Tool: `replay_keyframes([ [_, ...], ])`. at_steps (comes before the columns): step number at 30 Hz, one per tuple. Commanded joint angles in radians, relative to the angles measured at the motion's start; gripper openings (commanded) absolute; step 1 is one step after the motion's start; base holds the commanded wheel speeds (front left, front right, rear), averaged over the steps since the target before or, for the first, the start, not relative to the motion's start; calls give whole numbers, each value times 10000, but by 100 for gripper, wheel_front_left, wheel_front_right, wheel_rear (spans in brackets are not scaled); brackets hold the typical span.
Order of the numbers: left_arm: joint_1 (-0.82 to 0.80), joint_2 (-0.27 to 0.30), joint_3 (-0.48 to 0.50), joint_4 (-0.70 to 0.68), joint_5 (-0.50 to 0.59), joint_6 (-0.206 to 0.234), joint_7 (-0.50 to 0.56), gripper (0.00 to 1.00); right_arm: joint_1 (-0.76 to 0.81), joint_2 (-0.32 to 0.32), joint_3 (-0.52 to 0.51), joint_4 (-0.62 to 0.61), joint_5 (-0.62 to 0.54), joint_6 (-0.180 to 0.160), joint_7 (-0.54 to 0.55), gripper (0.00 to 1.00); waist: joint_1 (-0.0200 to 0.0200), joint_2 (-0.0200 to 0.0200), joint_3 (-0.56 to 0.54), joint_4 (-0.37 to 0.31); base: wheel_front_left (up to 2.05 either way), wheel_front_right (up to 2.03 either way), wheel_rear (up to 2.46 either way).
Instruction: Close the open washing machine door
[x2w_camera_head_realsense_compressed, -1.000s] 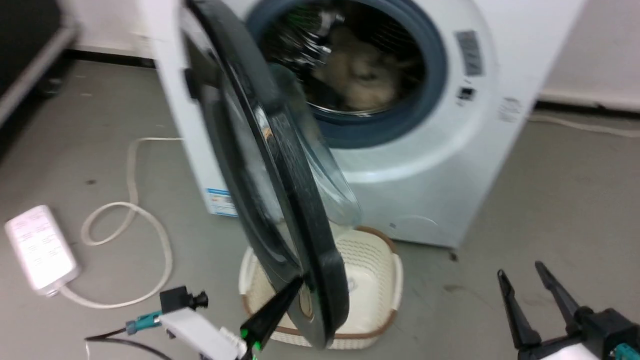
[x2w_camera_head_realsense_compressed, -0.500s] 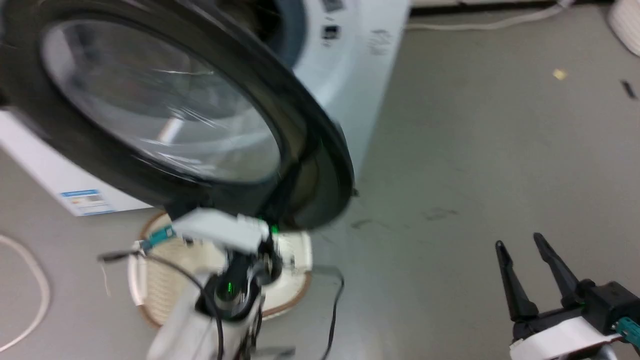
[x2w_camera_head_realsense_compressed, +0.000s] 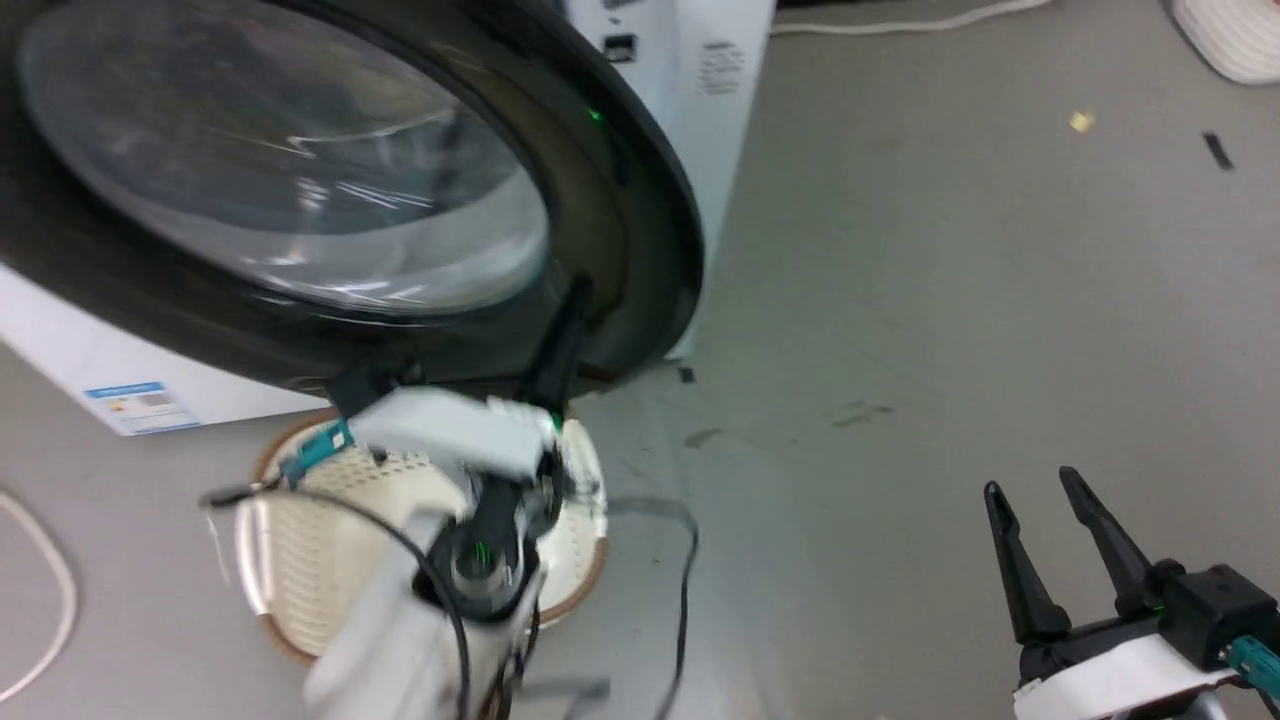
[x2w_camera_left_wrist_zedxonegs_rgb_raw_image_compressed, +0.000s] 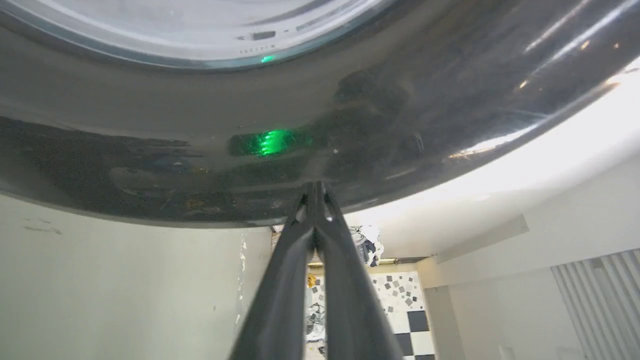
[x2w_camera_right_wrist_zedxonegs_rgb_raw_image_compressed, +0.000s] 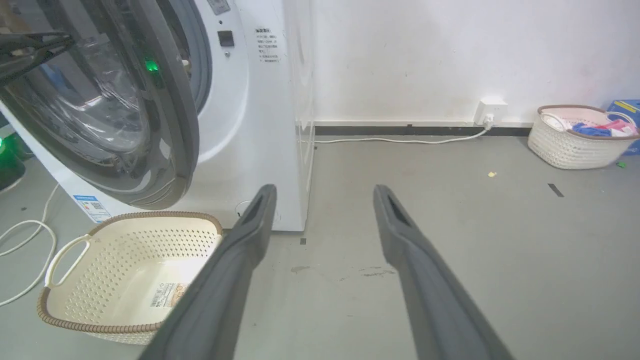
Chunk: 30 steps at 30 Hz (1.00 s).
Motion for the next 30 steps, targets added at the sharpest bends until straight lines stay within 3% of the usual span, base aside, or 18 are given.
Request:
replay_keyframes([
  [1, 507, 199, -157, -263, 370, -44, -49, 73, 86, -36, -14, -93, -53, 8, -46, 100, -1, -1, -360, 479, 0, 0, 0],
  [2, 789, 341, -293, -525, 700, -44, -157, 100, 155, -63, 2, -138, -65, 8, -46, 100, -1, -1, -470, 651, 0, 0, 0],
  [8, 2561, 1699, -807, -1709, 3568, -45, -1422, 100, 590, -171, 16, -347, -117, 8, -46, 100, -1, -1, -1140, 1856, 0, 0, 0],
  [10, 3094, 2011, -103, -1821, 5159, -45, -1506, 100, 706, -191, 38, -416, -131, 8, -46, 100, -1, -1, -1311, 2259, 0, 0, 0],
  [13, 4015, 1758, 1791, -2419, 8292, 270, -1516, 100, 860, -187, 60, -544, -156, 8, -46, 100, -1, -1, -1509, 2828, 0, 0, 0],
  [16, 4795, 1630, 2662, -3331, 11926, 1003, -1518, 100, 984, -196, 117, -633, -158, 8, -46, 100, -1, -1, -1661, 3373, 0, 0, 0],
  [18, 5219, 1155, 3069, -3873, 13088, 1343, -1519, 100, 1038, -232, 259, -650, -151, 8, -46, 100, -1, -1, -1739, 3685, 0, 0, 0],
  [20, 5535, 867, 3327, -4203, 13890, 1312, -1520, 100, 1034, -305, 460, -670, -123, 8, -46, 100, -1, -1, -1762, 3958, 0, 0, 0],
  [21, 5694, 860, 3235, -4281, 14407, 1288, -1520, 100, 1010, -354, 567, -671, -87, 8, -46, 84, -1, -1, -1764, 4086, 0, 0, 0],
  [22, 5820, 818, 3148, -4301, 14764, 1269, -1520, 100, 959, -425, 698, -678, -61, 8, -46, 47, -1, -1, -1740, 4201, 0, 0, 0],
  [24, 5948, 637, 3109, -4323, 15076, 1264, -1520, 100, 758, -686, 1107, -694, -61, 8, -46, 5, -1, -1, -1618, 4393, 0, 0, 0],
  [25, 5967, 556, 3098, -4330, 15175, 1260, -1520, 100, 607, -846, 1317, -677, -43, 8, -46, 0, -1, -1, -1529, 4483, 0, 0, 0],
  [30, 5858, 275, 2904, -4216, 15502, 1159, -1521, 100, -549, -1737, 2214, -467, 295, 8, -42, 0, -1, -1, -981, 4932, 0, 0, 0],
])
